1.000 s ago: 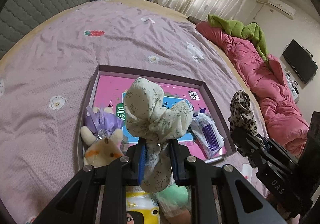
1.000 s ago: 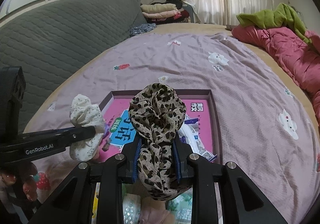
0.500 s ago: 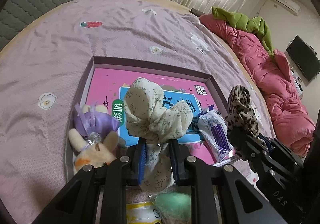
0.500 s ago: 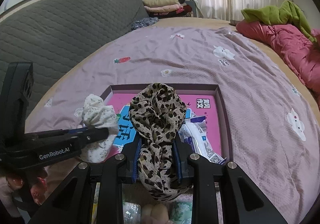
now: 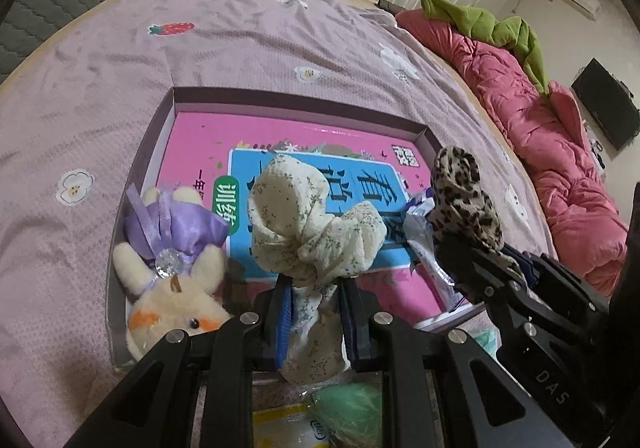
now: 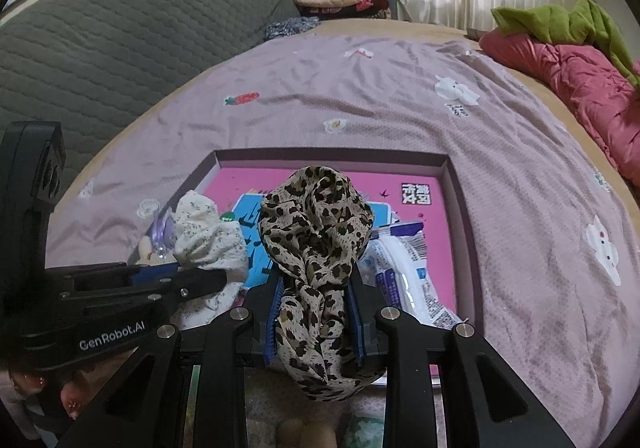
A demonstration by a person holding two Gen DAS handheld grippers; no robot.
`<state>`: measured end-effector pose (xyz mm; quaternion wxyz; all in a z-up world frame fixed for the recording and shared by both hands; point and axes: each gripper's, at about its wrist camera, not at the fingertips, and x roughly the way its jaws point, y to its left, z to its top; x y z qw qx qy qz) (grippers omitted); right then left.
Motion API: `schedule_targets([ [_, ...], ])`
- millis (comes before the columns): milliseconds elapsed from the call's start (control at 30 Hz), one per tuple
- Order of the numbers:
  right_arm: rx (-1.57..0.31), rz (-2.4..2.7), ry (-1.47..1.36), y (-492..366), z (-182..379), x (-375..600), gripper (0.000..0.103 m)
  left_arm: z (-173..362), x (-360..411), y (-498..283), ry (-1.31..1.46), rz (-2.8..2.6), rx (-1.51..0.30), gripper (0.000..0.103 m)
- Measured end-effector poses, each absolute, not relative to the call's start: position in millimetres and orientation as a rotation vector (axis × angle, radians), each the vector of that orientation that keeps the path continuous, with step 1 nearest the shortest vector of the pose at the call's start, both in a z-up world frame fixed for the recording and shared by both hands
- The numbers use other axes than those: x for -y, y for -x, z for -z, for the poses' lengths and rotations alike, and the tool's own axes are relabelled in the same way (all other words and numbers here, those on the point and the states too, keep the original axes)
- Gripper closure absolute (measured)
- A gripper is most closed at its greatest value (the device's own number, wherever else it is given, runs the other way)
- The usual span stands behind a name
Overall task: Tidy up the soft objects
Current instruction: 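Lower both scrunchies into the tray and open both tools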
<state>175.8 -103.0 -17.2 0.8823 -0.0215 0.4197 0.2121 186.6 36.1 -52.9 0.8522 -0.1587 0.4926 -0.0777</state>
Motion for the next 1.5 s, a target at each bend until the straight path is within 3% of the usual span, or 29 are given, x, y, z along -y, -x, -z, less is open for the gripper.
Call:
schedule_targets([
  [467,-0.912,-0.440,0.086,-185,30,95,0.067,60,-38,-185,0.336,0.177,-1.054,0.081],
  [967,-0.910,-0.437,0.120,-185,31,92,0.050,61,-39,-186,0.340,0.181,-1.065,0.081],
  [1500,-0.919,-0.432,0.071,-176,25,104,0.043,64,-34,-189,0.338,0.190,-1.083,0.081],
])
